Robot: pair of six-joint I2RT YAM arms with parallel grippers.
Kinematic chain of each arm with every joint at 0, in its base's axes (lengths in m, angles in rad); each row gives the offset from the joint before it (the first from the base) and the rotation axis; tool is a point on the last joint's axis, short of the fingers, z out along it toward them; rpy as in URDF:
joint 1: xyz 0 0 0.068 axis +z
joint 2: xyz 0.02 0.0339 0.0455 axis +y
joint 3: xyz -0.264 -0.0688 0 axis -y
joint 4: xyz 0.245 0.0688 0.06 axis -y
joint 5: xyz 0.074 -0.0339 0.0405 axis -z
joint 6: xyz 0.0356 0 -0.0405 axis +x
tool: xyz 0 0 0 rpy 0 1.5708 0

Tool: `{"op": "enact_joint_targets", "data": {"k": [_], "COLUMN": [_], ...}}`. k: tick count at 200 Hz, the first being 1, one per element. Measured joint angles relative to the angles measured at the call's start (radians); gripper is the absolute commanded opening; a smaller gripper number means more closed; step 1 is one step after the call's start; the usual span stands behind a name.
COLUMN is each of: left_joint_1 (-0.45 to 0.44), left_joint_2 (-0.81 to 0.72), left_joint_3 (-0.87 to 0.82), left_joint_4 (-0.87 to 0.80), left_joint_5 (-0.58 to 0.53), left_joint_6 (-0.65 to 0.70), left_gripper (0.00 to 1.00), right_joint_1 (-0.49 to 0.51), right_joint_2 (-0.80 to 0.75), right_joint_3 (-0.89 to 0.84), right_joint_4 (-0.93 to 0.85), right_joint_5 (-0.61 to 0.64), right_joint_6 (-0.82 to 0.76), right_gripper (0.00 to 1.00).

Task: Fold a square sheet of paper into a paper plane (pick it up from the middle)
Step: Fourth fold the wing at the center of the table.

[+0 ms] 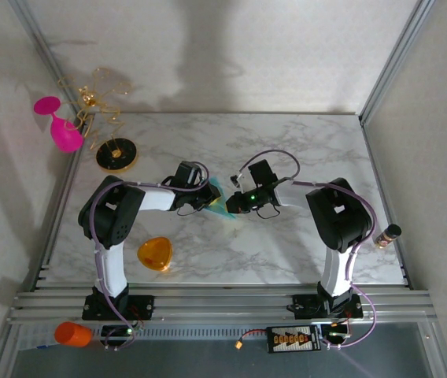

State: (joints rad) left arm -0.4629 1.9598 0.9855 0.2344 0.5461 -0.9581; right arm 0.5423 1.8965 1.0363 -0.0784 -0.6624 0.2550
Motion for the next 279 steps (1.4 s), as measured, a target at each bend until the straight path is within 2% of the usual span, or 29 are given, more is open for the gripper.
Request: {"op": "enact_joint_targets", "data": {"k": [279], "left_joint_1": [0.000], "left_joint_2": [0.005], "left_joint_3": [0.017], "left_joint_4": [-0.031], "left_joint_5": [-0.007], "left_joint_6": [-0.015], "left_gripper": [0.15], "right_joint_1": [0.000], "right_joint_2": [0.019], "right_joint_3": [0.007], "right_joint_4": [-0.069], "right_joint_5": [0.064], "right_joint_6": [-0.026], "right_gripper": [0.09]}}
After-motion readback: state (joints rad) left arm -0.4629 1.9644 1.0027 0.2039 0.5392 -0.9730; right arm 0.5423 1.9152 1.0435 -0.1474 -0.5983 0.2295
